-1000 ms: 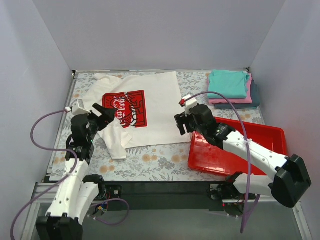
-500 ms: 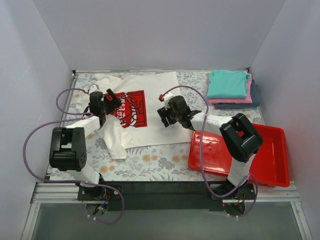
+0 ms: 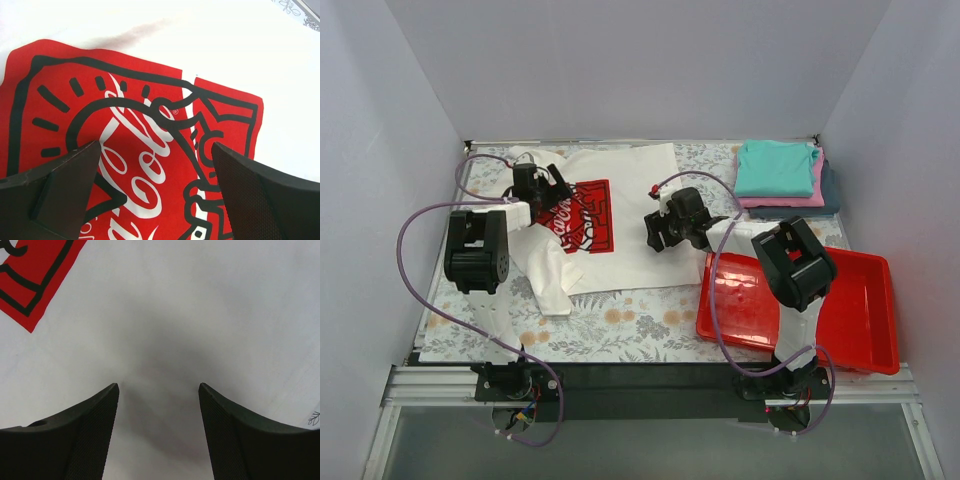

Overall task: Fold and stack the t-shirts
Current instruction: Flatten the tshirt out

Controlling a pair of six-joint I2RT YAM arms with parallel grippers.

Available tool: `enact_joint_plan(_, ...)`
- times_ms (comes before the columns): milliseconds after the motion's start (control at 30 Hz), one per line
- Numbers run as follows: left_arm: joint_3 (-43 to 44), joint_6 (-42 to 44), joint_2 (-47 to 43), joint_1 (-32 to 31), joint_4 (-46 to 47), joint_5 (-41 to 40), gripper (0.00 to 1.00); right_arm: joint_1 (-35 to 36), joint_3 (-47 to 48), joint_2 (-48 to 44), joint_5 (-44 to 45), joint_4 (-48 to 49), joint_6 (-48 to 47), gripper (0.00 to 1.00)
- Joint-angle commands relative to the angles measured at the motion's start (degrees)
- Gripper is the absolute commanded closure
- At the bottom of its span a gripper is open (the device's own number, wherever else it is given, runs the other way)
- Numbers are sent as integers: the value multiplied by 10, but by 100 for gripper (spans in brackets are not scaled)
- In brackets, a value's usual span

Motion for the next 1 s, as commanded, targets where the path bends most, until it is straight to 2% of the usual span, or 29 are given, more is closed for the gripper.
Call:
enact_joint_plan(0,25,14,25,-6,-55,19,15,-13,-12,6,-60,-41,38,43)
enact_joint_plan(300,59,20,54,-23,-75,25,15,-14,-64,-27,-3,-59,52,44)
enact_joint_plan(700,163,35,114,-47,-109,28,14,-49,11,18,1,-83,42,44)
enact_joint_plan(800,145,39,82,-56,-101,24,14,-49,23,8,-25,-85,25,44)
enact_joint_plan(967,95,46,-54,-85,-76,-16,15,-48,22,-30,-49,-80,4,45)
